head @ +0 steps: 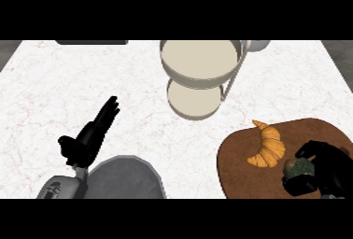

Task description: Pick the squash from the cutting board and place it in the tiered basket

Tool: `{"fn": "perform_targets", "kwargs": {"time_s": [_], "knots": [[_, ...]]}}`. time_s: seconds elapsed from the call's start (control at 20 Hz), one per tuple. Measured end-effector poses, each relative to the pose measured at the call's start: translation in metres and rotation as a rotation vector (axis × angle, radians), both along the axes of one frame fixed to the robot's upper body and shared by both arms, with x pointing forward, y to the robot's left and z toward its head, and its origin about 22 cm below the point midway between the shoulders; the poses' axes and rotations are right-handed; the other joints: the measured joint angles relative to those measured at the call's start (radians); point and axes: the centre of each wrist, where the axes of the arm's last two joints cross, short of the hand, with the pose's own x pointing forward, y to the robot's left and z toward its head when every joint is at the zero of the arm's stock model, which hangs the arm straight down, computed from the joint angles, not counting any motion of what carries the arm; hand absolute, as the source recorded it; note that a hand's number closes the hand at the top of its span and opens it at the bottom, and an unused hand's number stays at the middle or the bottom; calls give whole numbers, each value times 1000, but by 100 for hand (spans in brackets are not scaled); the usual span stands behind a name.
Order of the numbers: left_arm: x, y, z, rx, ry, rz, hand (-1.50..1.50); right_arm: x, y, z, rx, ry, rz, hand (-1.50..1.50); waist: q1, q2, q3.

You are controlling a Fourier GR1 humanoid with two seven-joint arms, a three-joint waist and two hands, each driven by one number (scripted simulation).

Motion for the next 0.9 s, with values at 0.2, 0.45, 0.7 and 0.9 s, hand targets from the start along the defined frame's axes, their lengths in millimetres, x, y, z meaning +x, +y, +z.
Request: {"fn": "perform_targets", "kwargs": {"time_s": [0.2,0.45,0.7,0.9], "knots": [[0,4,2,-3,1,2,0,-29,-11,11,-41,8,24,150,-4,0,1],[-9,1,-1,-7,10,5,0,-53,-15,29,3,-107,40,150,-10,-2,2],[-2,-1,2,-7,7,10,0,-56,0,69,152,-363,90,150,-9,-2,2],[-4,-1,-3,-5,4,3,0,-46,8,99,152,-469,132,150,-1,0,1]]}}
